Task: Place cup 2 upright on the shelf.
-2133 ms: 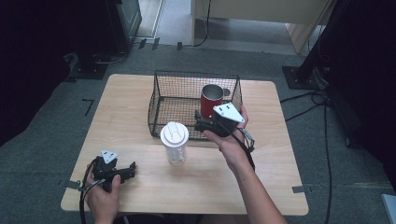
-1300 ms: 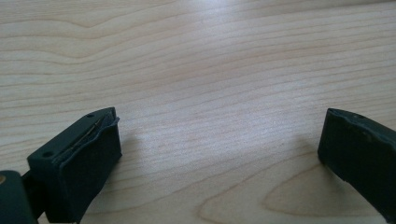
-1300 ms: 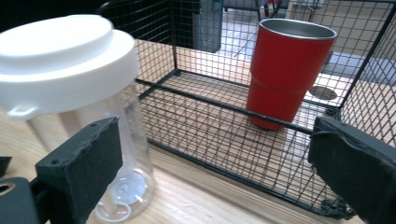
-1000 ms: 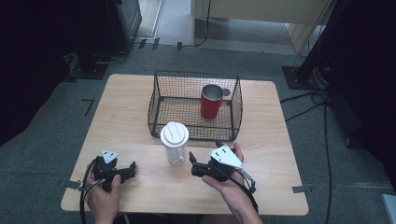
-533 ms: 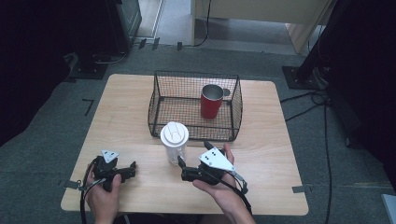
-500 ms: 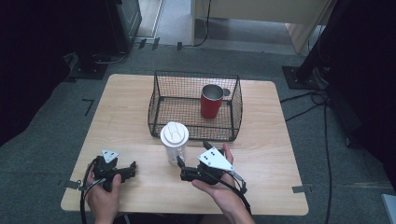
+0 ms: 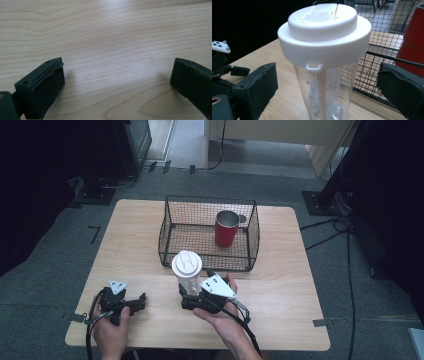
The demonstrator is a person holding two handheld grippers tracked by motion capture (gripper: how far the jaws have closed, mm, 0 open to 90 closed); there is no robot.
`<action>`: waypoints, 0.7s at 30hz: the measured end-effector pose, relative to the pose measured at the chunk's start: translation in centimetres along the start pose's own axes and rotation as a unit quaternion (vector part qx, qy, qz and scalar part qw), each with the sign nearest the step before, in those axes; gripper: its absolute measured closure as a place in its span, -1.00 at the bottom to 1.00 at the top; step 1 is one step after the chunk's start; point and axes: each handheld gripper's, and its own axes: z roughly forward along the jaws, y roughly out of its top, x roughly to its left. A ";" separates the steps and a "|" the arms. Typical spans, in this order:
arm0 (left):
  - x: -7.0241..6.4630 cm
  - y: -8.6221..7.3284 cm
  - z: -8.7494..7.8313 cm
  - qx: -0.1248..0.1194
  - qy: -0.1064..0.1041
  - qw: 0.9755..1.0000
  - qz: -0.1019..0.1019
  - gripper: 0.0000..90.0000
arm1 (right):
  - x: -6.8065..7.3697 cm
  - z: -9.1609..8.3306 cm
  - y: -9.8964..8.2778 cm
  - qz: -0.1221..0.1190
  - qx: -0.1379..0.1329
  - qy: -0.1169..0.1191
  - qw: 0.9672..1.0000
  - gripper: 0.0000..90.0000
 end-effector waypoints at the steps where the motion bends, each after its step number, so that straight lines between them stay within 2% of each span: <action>1: 0.0 0.0 0.0 0.000 0.000 1.000 0.000 -1.00 | 0.0 0.2 0.0 0.001 0.001 -0.002 1.000 -0.93; 11: 0.0 0.0 0.0 0.000 0.000 1.000 0.000 -1.00 | 0.2 1.7 -0.2 -0.001 0.007 -0.026 1.000 -0.88; 21: 0.0 0.0 0.0 0.000 0.000 1.000 0.000 -1.00 | 0.7 2.6 0.3 0.005 -0.002 -0.034 0.999 -0.85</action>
